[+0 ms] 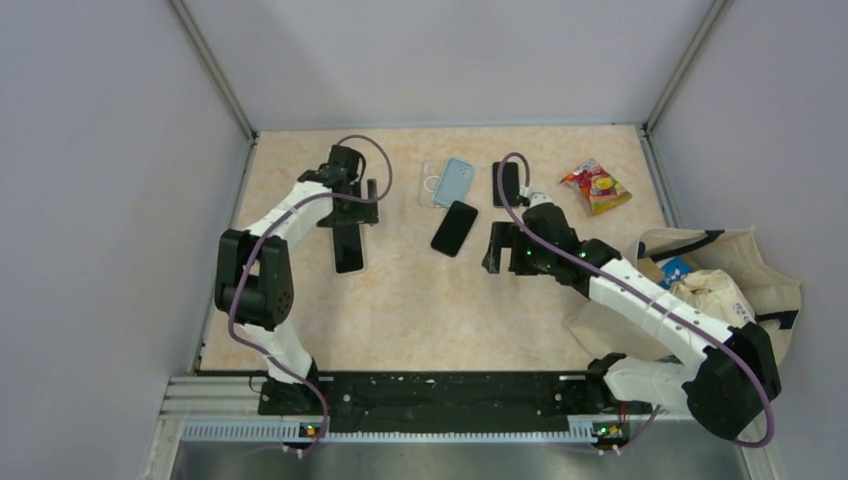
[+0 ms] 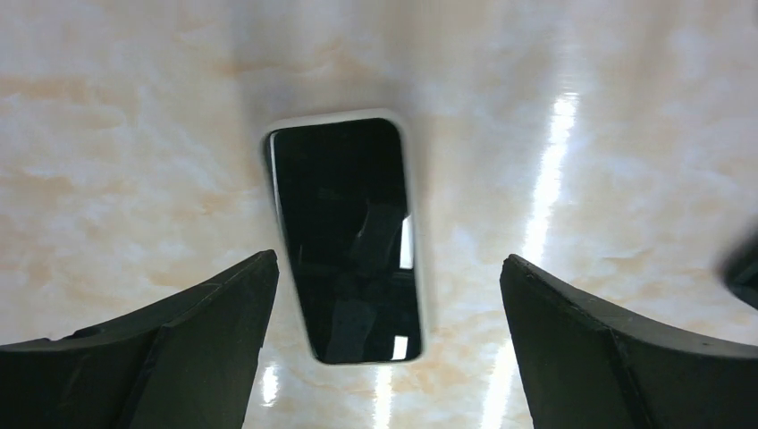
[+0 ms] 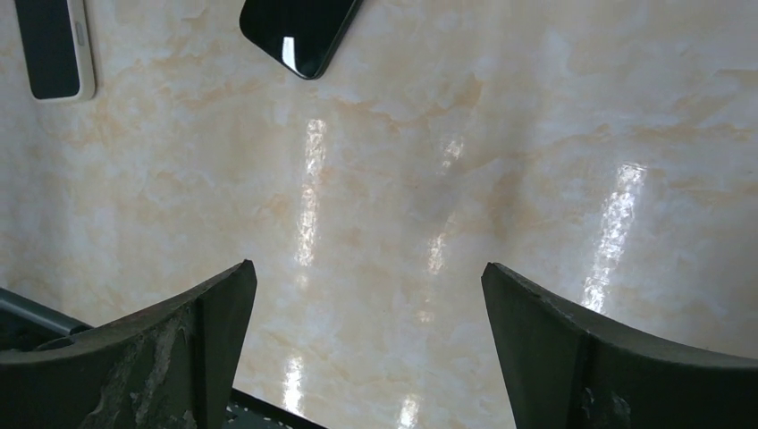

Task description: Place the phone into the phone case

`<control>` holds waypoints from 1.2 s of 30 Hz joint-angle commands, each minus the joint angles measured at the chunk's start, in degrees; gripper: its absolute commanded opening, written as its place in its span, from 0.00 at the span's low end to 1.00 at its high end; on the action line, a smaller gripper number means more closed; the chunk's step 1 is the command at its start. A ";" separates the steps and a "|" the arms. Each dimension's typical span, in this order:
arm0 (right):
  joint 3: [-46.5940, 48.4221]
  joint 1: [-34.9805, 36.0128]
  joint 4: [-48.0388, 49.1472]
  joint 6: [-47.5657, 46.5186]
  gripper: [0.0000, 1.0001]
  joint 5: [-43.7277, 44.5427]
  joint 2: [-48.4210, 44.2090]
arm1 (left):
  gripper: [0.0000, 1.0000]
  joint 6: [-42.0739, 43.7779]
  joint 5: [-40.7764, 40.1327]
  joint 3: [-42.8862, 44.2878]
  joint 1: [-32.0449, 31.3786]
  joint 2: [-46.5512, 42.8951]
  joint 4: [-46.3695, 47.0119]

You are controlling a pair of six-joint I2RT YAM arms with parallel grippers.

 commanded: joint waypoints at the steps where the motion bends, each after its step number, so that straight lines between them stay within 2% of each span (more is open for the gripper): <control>1: 3.93 -4.54 -0.40 -1.12 0.97 0.18 -0.19 | 0.99 -3.08 1.97 3.00 -7.67 -1.67 4.58; 5: 4.99 -10.87 -1.47 -1.66 0.97 -2.64 -1.11 | 0.99 -6.76 -1.41 9.36 -15.74 4.75 6.15; 13: 6.26 -17.35 -3.79 -3.53 0.97 -5.41 -2.43 | 0.99 -8.61 -3.17 21.00 -23.34 17.30 8.95; 21: 6.38 -17.93 -3.76 -3.86 0.97 -6.45 -1.90 | 0.99 -8.88 -3.80 26.45 -25.95 24.06 9.45; 36: 4.35 -17.96 -3.39 -4.26 0.97 -6.46 -2.22 | 0.99 -7.48 -0.97 25.19 -27.66 25.17 11.94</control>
